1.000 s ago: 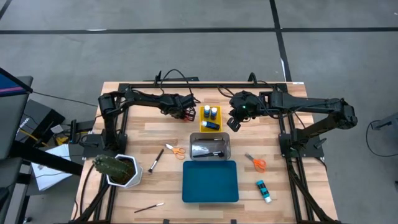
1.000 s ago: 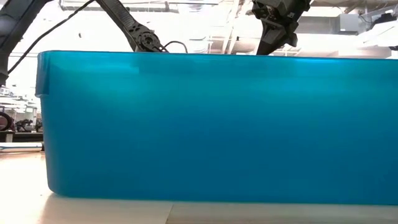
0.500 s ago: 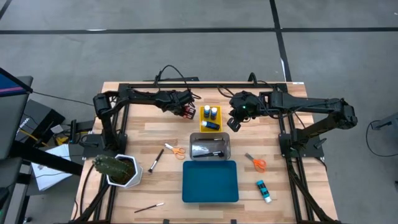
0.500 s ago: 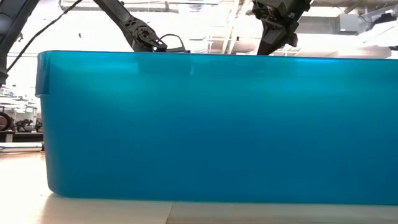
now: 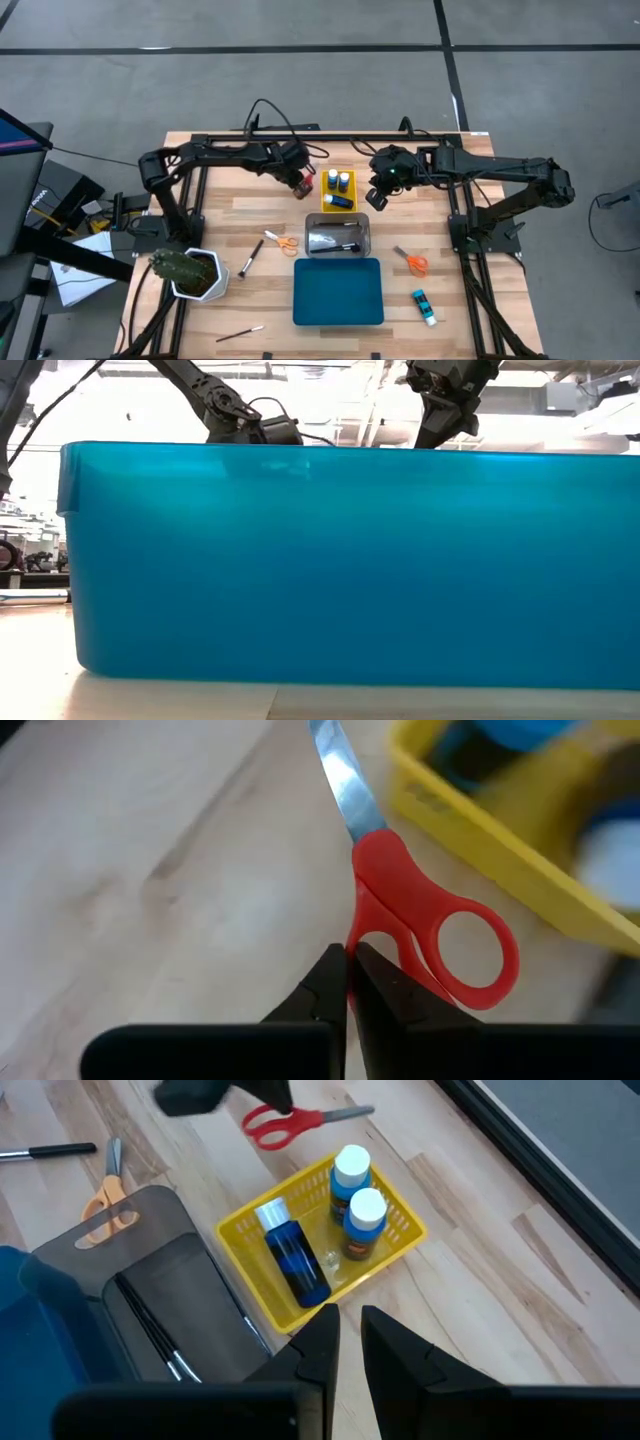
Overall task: Pick & Place Paint Supplies
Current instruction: Put the red scissors into the blue bin
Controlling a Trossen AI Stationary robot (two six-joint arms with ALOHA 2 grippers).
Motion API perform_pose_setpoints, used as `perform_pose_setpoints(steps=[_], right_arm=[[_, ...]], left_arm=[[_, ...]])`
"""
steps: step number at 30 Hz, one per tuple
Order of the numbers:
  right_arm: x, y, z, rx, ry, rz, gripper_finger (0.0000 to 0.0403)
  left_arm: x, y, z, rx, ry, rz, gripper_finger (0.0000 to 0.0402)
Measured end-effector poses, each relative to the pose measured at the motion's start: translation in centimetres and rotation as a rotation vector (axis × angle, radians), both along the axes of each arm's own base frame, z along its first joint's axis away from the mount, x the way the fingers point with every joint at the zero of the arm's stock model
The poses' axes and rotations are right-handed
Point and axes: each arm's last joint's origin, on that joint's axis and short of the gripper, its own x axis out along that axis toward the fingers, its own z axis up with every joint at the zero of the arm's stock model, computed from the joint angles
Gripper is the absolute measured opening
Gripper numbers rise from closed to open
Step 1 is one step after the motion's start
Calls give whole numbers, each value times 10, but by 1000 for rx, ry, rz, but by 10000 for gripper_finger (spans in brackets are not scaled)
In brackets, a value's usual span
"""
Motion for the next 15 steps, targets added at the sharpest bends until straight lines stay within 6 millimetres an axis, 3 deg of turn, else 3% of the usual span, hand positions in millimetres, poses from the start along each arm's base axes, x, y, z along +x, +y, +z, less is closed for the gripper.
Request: perform_pose_setpoints(steps=[7, 15], right_arm=[[0, 0, 0, 0, 0, 0, 43], [-1, -7, 0, -2, -3, -27, 43]], left_arm=[[-5, -11, 27, -5, -102, -196, 0], [-13, -39, 70, 39, -232, -297, 0]])
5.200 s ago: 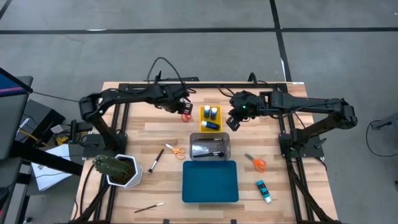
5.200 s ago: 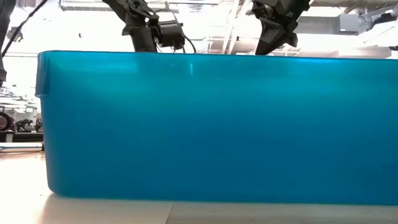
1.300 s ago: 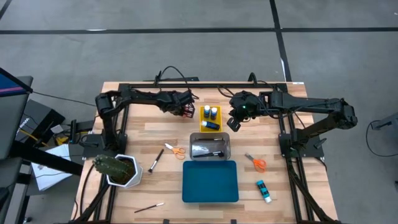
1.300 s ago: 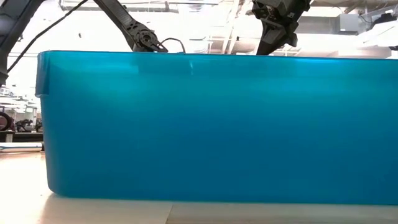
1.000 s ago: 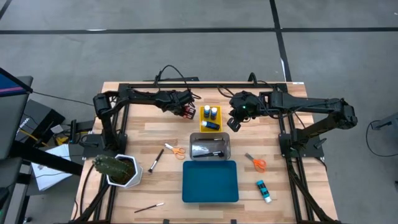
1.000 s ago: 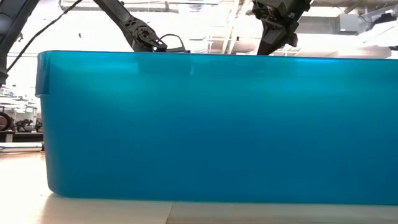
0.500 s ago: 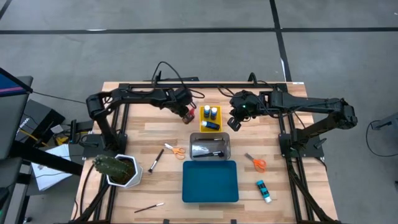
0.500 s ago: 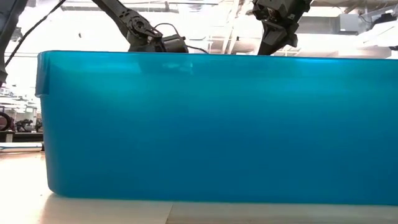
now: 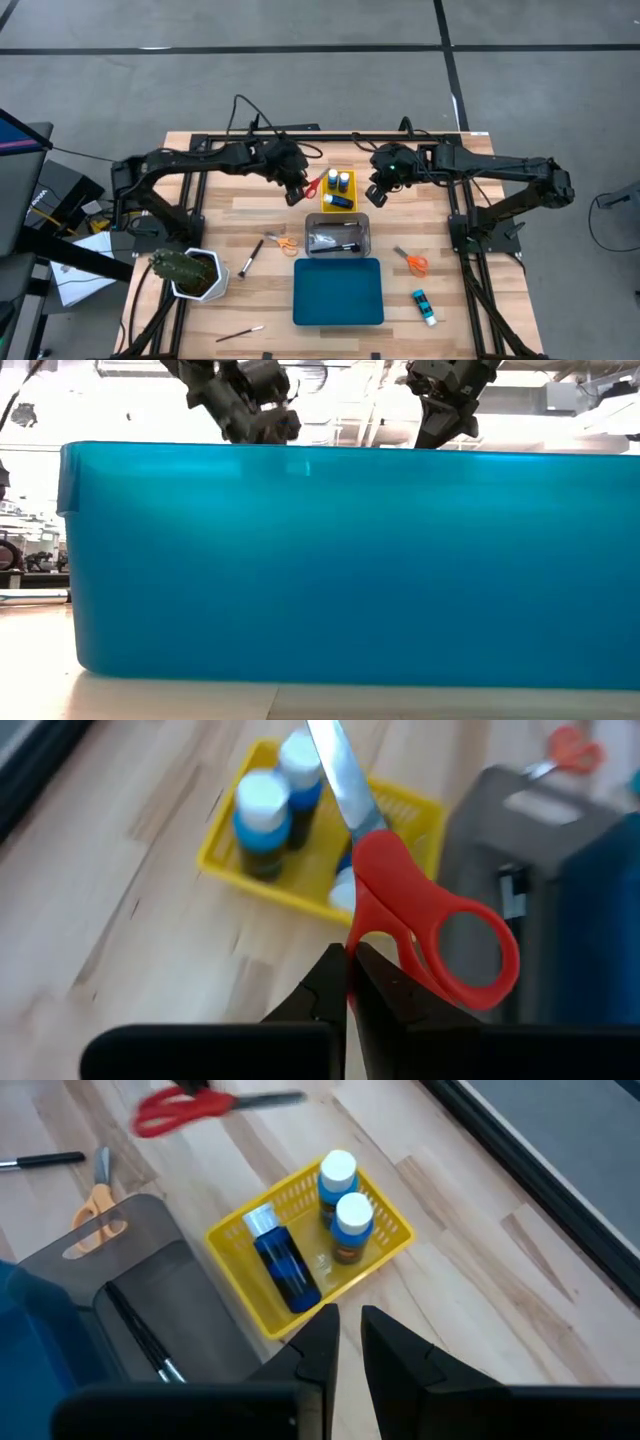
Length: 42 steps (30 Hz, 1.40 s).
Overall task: Pick & Place Paint Supplies
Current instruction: Put the red scissors into the blue bin
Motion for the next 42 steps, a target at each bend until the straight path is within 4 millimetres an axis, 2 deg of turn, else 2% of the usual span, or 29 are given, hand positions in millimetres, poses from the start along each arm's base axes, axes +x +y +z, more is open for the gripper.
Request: perform_pose_setpoints(steps=[7, 18, 27, 34, 42], right_arm=[[0, -7, 1, -5, -14, -21, 43], [2, -8, 3, 13, -58, -61, 43], [10, -4, 10, 44, -195, -98, 43], [-1, 17, 23, 34, -248, -70, 43], [-32, 35, 41, -24, -247, -19, 43]], left_arm=[[2, -30, 19, 19, -92, -83, 0], [18, -78, 21, 6, -160, -224, 1], [25, -102, 20, 5, -198, -310, 1], [25, -126, 19, -7, -192, -366, 1], [22, -166, 16, -12, -182, -380, 1]])
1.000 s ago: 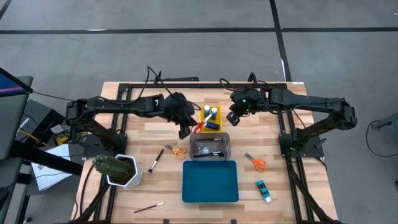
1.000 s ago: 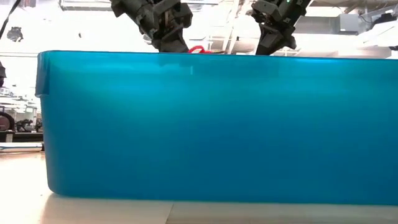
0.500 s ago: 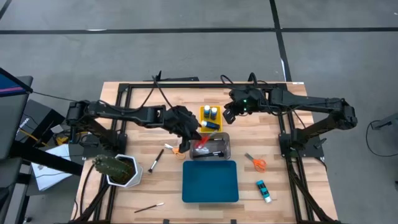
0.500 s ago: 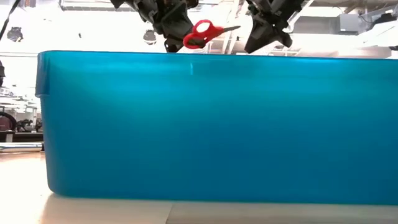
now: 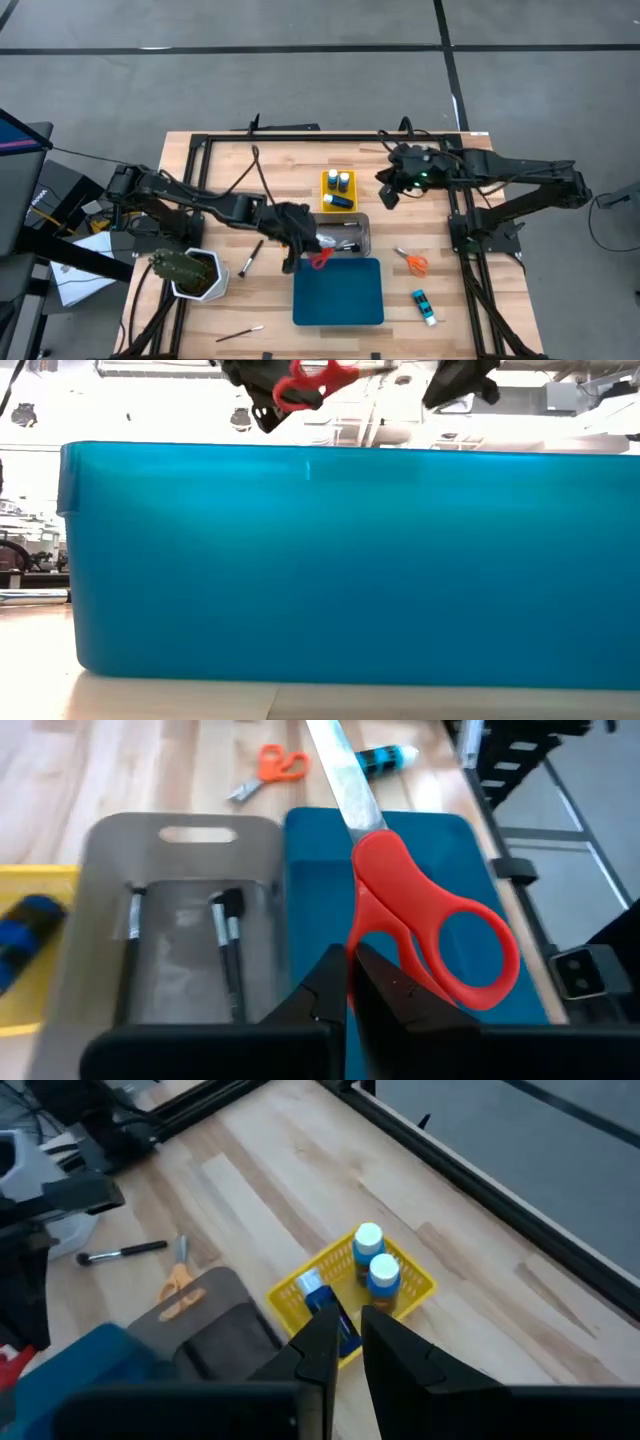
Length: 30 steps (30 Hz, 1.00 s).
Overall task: Pick & Place Paint Supplies
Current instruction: Put the red scissors into the blue bin
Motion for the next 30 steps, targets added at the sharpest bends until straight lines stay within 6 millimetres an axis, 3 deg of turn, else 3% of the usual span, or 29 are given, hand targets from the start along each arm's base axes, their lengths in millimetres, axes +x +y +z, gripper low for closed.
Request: perform_pose_setpoints(steps=[9, 19, 30], right_arm=[[-36, 32, 20, 50, -56, 360, 43], [-71, 65, 23, 167, -26, 537, 43], [-86, 81, 24, 152, -36, 512, 43]], left_arm=[[0, -36, -10, -3, 10, 48, 1], [16, -61, -35, -35, 27, 29, 1], [38, -67, -56, -31, 81, 22, 1]])
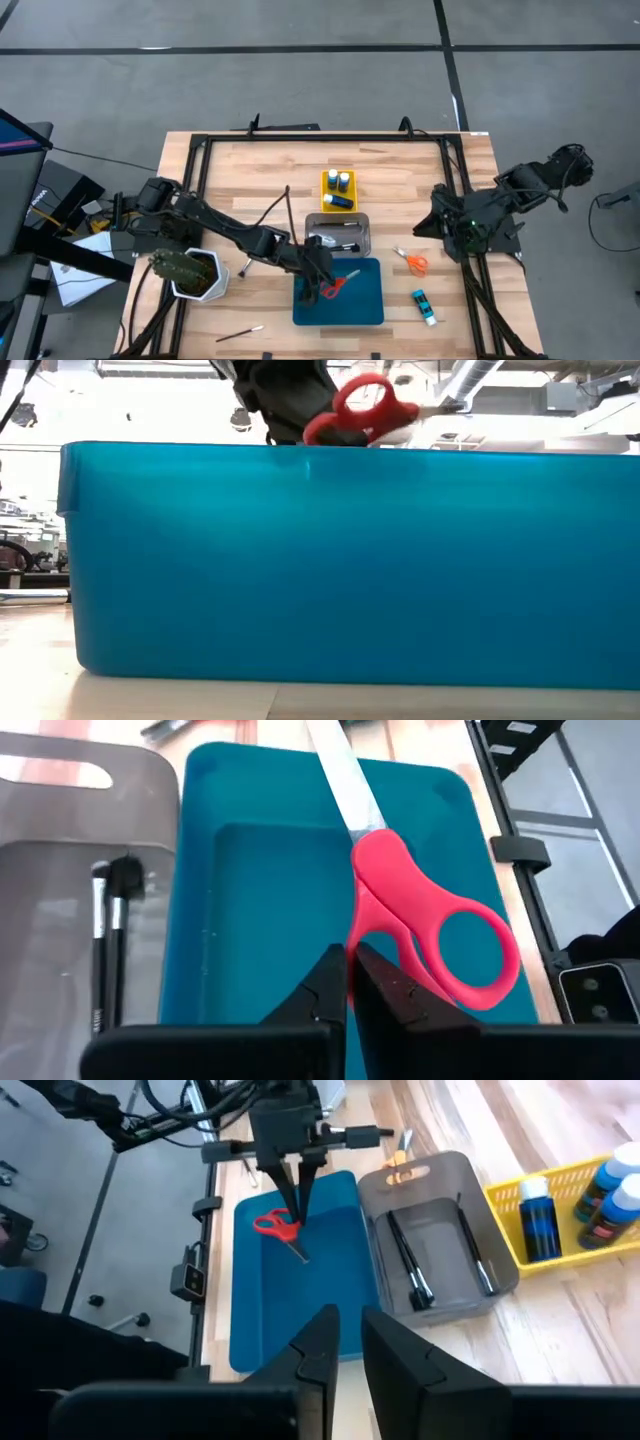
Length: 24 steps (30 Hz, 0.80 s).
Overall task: Pick & Place Paint Supplies
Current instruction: Put the red scissors into the blue bin
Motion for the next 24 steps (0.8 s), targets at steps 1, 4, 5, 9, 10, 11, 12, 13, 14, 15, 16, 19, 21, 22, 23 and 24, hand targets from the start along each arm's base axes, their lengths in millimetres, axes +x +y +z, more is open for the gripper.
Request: perform_pose_setpoints(steps=[1, 4, 5, 9, 10, 11, 12, 13, 14, 15, 16, 19, 21, 22, 23, 24], right_arm=[[-1, 1, 0, -3, 2, -2, 43], [-2, 2, -1, -11, 4, -16, 43], [-2, 2, -1, -13, 3, -21, 43], [-3, 3, -1, -23, -5, -26, 43], [-3, 3, -1, -23, -5, -26, 43], [-3, 4, -1, -23, -5, -24, 43], [-3, 4, -1, -23, -5, -25, 43], [-3, 4, -1, -24, -5, -25, 43], [-3, 4, -1, -24, -5, -25, 43], [-3, 3, -1, -24, -5, -25, 43], [-3, 3, -1, -28, -8, -31, 43], [-3, 3, -1, -41, -16, -48, 43], [-3, 2, 0, -47, -19, -56, 43], [-3, 2, 0, -49, -20, -59, 43], [-3, 2, 0, -49, -20, -59, 43], [-3, 2, 0, -49, -20, -59, 43]], left_arm=[[0, 0, -1, 0, 9, -2, 1], [-1, -1, -6, 1, 48, -13, 1], [-3, 0, -8, 6, 71, -12, 1], [-6, 1, -11, 15, 120, -4, 1], [-7, 1, -12, 20, 133, -4, 1], [-8, 2, -13, 24, 144, -3, 1], [-8, 2, -13, 26, 151, -3, 1], [-9, 2, -14, 30, 159, -4, 1], [-10, 2, -15, 36, 170, -6, 1], [-11, 3, -16, 44, 177, -12, 1], [-12, 3, -17, 51, 185, -15, 1], [-12, 4, -17, 71, 190, -6, 1], [-12, 6, -18, 73, 193, -2, 1], [-12, 6, -18, 78, 192, -8, 1], [-12, 6, -18, 90, 189, -22, 1], [-12, 5, -18, 106, 185, -41, 1]])
